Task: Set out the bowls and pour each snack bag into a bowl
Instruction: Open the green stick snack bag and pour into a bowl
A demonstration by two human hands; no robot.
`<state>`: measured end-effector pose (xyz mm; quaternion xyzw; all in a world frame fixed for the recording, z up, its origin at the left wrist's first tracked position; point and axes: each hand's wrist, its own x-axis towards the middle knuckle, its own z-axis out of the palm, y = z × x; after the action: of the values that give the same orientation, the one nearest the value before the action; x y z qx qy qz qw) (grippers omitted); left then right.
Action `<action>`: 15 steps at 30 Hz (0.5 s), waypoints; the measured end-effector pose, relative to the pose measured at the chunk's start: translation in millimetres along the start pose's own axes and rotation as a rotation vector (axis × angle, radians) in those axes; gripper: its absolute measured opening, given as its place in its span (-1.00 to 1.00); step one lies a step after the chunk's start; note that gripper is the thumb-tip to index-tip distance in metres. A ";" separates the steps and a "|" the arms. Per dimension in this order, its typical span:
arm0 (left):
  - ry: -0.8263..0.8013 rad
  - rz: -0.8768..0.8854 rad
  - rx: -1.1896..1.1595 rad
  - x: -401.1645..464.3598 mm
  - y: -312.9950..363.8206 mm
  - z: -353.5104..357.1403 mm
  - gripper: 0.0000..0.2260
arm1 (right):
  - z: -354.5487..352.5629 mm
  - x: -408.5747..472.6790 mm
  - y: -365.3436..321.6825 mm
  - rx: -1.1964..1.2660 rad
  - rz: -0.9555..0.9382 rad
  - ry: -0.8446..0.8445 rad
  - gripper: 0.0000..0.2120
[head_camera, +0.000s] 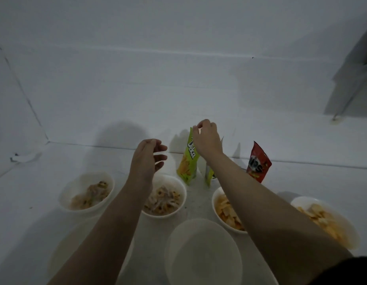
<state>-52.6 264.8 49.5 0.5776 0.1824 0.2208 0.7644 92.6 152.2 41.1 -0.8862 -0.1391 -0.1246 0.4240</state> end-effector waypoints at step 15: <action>-0.081 -0.151 0.005 79.9 -15.9 -12.4 -0.86 | 46.9 45.5 29.4 -0.500 0.181 -0.124 -0.74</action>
<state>9.6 314.9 28.9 0.5728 0.1949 0.1385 0.7841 150.1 177.8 6.9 -0.9781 -0.0503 -0.0620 0.1922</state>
